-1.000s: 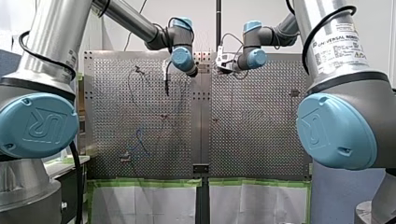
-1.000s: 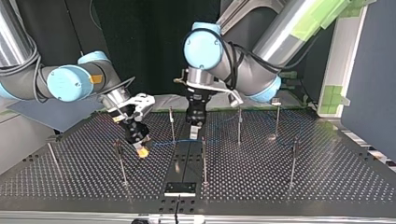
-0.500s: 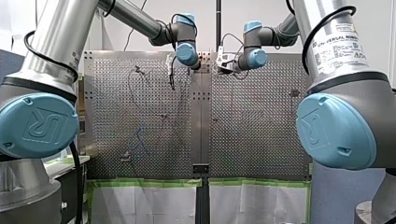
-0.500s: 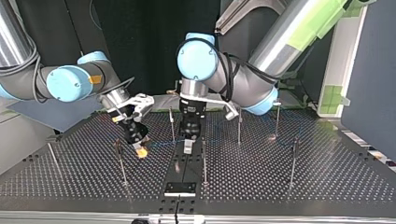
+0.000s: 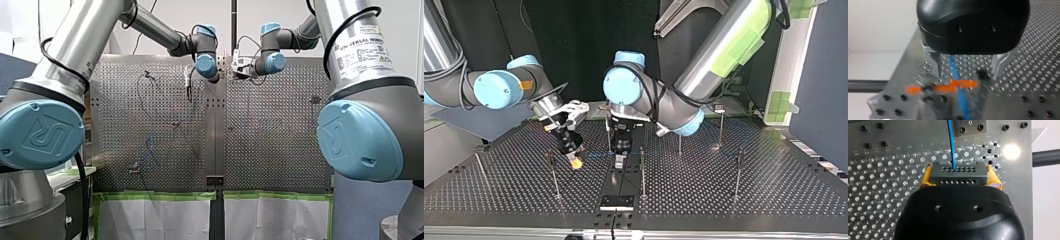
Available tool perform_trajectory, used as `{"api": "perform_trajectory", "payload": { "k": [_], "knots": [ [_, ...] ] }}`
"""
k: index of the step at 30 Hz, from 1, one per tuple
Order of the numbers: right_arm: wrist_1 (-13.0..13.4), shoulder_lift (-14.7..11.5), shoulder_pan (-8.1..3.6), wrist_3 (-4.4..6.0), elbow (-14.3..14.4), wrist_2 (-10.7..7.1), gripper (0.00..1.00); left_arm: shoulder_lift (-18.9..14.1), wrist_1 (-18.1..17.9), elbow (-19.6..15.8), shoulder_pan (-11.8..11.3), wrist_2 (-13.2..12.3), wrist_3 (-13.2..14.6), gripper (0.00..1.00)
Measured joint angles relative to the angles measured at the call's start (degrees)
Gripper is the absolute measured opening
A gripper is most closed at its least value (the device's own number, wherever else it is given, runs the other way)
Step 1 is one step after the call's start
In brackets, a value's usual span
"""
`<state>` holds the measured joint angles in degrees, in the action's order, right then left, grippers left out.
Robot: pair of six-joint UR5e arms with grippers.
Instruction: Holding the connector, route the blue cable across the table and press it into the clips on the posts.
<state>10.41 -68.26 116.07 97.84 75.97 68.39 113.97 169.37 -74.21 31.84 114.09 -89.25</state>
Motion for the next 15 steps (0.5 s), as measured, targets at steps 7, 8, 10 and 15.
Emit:
{"api": "perform_trajectory", "payload": {
  "k": [7,8,10,15],
  "knots": [
    [-0.03,0.0,0.0,0.0,0.0,-0.08,0.0,2.98,0.16,2.42,-0.29,0.38,0.18,1.0],
    [-0.04,0.0,0.0,0.0,0.0,-0.08,0.0,3.14,0.17,2.54,-0.33,0.4,0.19,1.0],
    [-0.04,0.0,-0.01,0.0,0.0,-0.09,0.0,3.36,0.14,2.72,-0.4,0.43,0.23,1.0],
    [-0.04,0.0,0.0,0.0,0.01,-0.09,0.0,3.46,0.06,2.83,-0.28,0.51,0.29,1.0]
  ]
}}
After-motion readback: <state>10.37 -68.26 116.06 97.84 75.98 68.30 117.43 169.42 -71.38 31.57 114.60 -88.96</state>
